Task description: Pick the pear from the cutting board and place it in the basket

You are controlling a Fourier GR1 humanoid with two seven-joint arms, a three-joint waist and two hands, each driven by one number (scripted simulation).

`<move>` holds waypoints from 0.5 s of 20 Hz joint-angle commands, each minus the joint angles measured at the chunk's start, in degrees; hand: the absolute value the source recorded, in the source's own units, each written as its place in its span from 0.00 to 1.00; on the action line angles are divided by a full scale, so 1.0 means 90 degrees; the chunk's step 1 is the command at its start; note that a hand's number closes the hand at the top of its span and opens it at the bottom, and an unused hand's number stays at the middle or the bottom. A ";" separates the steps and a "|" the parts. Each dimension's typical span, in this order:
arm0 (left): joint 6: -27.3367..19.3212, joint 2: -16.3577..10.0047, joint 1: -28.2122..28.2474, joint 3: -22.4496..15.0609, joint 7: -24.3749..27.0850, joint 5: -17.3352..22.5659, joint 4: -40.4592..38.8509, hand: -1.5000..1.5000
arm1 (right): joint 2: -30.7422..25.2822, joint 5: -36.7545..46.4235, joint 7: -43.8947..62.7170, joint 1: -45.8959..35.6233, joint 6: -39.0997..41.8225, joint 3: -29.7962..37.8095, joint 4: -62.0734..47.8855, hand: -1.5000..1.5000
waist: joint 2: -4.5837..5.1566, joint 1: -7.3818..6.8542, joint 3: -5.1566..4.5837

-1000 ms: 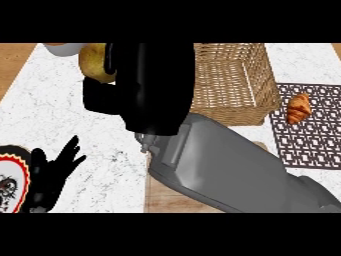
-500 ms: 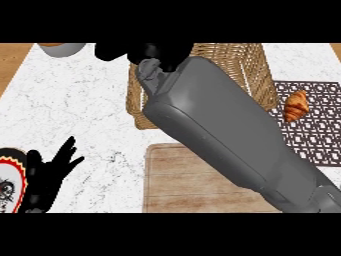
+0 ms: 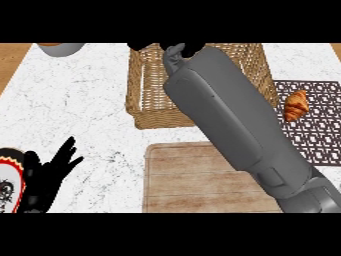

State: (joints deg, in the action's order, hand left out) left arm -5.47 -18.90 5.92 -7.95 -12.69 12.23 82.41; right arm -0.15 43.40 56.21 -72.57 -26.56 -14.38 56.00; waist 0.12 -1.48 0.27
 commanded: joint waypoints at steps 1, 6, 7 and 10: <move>-0.0089 0.0032 0.0353 -0.0116 -0.0147 -0.0141 0.0001 0.50 | 0.0016 -0.0522 -0.0116 0.0236 -0.0830 0.0447 -0.0083 1.00 | 0.0024 -0.0037 -0.0027; 0.0210 -0.0032 0.0005 0.0134 -0.0169 0.0045 -0.0288 0.50 | 0.0016 -0.1043 -0.1542 0.0571 -0.1310 0.0671 -0.0944 1.00 | 0.0061 -0.0045 -0.0032; -0.0094 0.0241 0.0045 -0.0099 -0.0172 -0.0216 -0.0314 0.50 | 0.0016 -0.1099 -0.1875 0.0854 -0.1328 0.0724 -0.0892 1.00 | 0.0053 0.0004 -0.0029; -0.0099 0.0254 0.0001 0.0016 -0.0205 -0.0220 -0.0292 0.50 | -0.0025 -0.1278 -0.2126 0.0681 -0.1362 0.0949 -0.1227 1.00 | 0.0039 0.0026 -0.0030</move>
State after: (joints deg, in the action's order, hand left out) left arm -6.26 -17.79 6.00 -7.52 -13.61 10.75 82.74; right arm -0.15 34.08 43.35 -67.22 -36.56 -9.22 49.27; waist 0.19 -1.47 0.40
